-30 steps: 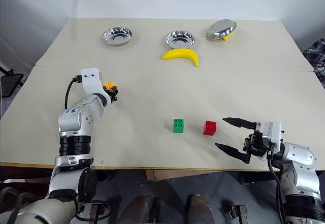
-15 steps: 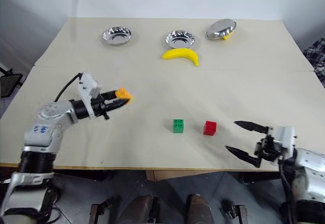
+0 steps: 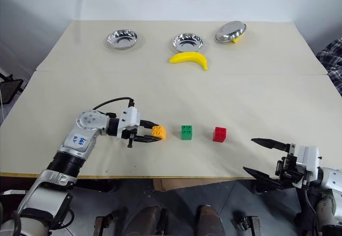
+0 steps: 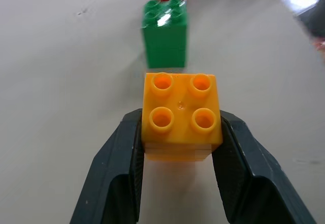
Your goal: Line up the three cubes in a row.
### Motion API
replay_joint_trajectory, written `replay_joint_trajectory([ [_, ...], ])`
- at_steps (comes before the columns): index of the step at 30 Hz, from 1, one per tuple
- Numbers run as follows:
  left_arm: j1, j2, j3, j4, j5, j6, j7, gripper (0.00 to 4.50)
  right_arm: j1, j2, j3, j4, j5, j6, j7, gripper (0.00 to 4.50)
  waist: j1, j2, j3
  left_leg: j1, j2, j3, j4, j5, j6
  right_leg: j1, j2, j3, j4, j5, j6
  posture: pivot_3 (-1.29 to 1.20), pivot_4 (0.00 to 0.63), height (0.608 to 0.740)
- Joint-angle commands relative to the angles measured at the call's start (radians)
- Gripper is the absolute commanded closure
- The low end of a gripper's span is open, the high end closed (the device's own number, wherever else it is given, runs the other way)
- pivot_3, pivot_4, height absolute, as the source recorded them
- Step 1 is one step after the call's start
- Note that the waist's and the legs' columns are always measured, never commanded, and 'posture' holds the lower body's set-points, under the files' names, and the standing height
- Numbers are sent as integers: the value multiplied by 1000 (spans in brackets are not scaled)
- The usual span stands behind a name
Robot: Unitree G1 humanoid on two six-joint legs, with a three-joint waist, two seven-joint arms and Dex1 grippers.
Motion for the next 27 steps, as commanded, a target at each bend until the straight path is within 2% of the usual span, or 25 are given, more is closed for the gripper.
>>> replay_joint_trajectory([
  [1, -15, 0, 5, 26, 15, -39, -7, 3007, 23, 7, -10, -56, 25, 17, -21, 0, 0, 0, 0, 0, 0, 0, 0, 0, 0, 0, 0, 0, 0, 0, 0, 0, 150, 740],
  [7, -56, 18, 10, 91, 32, -38, -28, 3007, 34, 4, -5, -78, 25, 43, -32, 0, 0, 0, 0, 1, 0, 0, 1, 0, 0, 1, 0, 0, 0, 0, 0, 0, 150, 740],
  [9, -62, 21, 13, 110, 32, -47, -38, 2257, 35, 4, -6, -80, 24, 49, -33, 0, -1, 0, 0, 1, 0, 0, 1, 0, 0, 1, 0, 0, 0, 0, 0, 0, 150, 740],
  [14, -61, 20, 28, 90, 12, -49, -55, 731, 30, 4, -2, -82, 21, 58, -36, 0, 1, 0, 0, 0, 0, 0, 1, 0, 0, 0, 0, 0, 0, 0, 0, 0, 150, 740],
  [16, -56, 22, 38, 87, 21, -60, -35, 162, 28, 6, 0, -85, 20, 62, -38, 0, 3, 0, 0, 0, 0, -1, 1, 0, 0, 1, 0, 0, 0, 0, 0, 0, 150, 740],
  [17, -48, 30, 42, 85, 23, -64, -35, 34, 27, 6, 1, -86, 20, 64, -39, 0, 3, 0, 0, 0, 0, -1, 1, 0, 0, 1, 0, 0, 0, 0, 0, 0, 150, 740],
  [20, -18, 52, 70, 65, 6, -60, -34, 34, 25, 5, 4, -88, 20, 66, -41, 0, 1, 0, 0, 0, 0, -1, 1, 0, 0, 1, 0, 0, 0, 0, 0, 0, 150, 740],
  [27, 137, 132, 204, -70, -129, -24, -68, 34, 13, -10, -3, -80, 22, 73, -37, 0, -6, 0, 0, 0, 1, 0, 0, 0, 0, -1, 0, 1, 0, 0, 0, 0, 150, 740],
])
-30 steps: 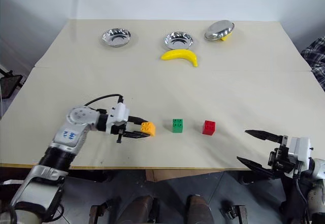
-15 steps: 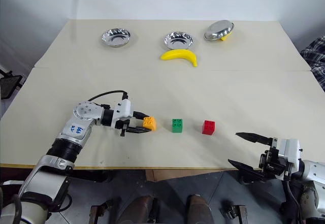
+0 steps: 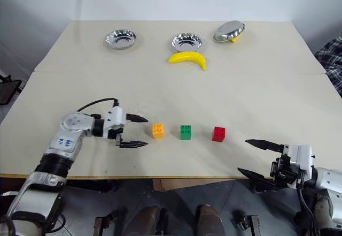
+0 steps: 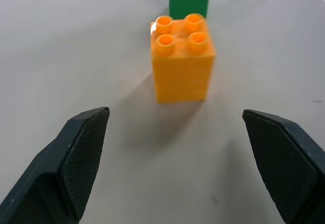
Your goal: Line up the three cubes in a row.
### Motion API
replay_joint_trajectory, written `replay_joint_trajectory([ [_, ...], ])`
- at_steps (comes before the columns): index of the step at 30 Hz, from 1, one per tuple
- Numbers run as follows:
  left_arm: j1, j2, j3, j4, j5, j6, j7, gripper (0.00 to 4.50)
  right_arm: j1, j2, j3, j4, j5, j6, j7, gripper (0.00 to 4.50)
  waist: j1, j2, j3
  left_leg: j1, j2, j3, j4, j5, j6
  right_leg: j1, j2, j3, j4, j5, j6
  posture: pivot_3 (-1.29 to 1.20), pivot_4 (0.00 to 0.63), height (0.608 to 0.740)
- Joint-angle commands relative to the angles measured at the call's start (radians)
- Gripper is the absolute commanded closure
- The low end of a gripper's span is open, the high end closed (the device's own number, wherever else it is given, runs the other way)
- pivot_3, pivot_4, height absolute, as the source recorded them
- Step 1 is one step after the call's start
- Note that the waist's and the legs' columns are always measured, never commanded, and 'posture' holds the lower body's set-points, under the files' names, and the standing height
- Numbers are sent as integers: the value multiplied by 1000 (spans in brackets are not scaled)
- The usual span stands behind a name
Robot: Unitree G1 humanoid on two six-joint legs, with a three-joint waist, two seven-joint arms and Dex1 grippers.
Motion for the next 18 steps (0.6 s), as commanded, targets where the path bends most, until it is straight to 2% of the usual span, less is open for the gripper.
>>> replay_joint_trajectory([
  [1, 73, 34, 73, -90, -70, 1, -7, 34, -5, -13, -20, -11, 21, 5, 2, 0, 1, 0, 0, 0, 0, 0, 0, 0, 0, 0, 0, 0, 0, 0, 0, 0, 150, 740],
  [5, 208, 86, 162, -201, -138, 38, 1, 34, -15, -22, -31, -23, 30, 11, 1, 0, 4, 0, 0, 0, 0, 0, 0, 0, 0, 0, -1, 0, -1, 0, 0, 0, 150, 740],
  [11, 403, 141, 366, -258, -200, 12, 67, 34, -21, -33, -39, -41, 44, 2, 34, 0, 3, 0, 0, 1, 0, -1, 0, 0, 0, 0, -1, 1, -2, 0, -1, 0, 150, 740],
  [18, 578, 166, 448, -370, -238, 10, 51, 34, -72, -58, -26, 33, 26, -4, 75, 0, 5, 0, 0, 1, 0, -1, -1, -1, 0, 2, -2, 1, -5, 0, -1, 0, 150, 740],
])
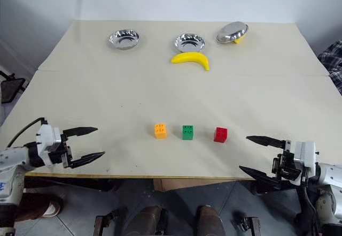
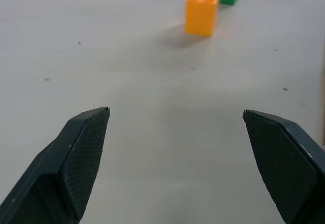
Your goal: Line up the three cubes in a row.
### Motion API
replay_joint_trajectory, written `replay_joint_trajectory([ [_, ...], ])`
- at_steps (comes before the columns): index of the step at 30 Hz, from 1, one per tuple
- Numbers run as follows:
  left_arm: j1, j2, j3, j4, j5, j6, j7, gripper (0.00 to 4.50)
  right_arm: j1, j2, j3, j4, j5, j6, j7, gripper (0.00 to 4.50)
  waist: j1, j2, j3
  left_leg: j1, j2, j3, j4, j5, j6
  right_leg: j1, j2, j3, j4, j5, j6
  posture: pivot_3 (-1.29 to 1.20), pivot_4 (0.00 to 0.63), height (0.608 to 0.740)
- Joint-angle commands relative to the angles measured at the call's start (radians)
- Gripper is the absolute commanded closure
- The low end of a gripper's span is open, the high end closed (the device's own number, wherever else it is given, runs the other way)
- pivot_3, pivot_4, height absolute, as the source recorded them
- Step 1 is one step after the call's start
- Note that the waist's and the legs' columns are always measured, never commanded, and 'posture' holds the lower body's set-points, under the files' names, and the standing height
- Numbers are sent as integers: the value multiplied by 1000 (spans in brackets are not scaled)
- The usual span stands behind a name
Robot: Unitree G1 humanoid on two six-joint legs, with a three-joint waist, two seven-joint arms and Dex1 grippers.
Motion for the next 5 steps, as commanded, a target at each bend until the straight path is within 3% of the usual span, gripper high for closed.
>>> replay_joint_trajectory([
  [1, 44, 23, 37, -73, -11, -12, 10, 34, -22, -26, -17, 40, 4, -14, 31, 0, 0, 0, 0, 0, 0, 0, 0, 0, 0, 0, 0, 0, 0, 0, 0, 0, 150, 740],
  [5, 52, 28, 28, -90, 1, 6, 31, 34, -58, -27, -10, 87, -8, -24, 27, 0, 0, 0, 0, 0, 0, 0, 0, 0, 0, 1, 0, 0, -1, 0, 0, 0, 150, 740],
])
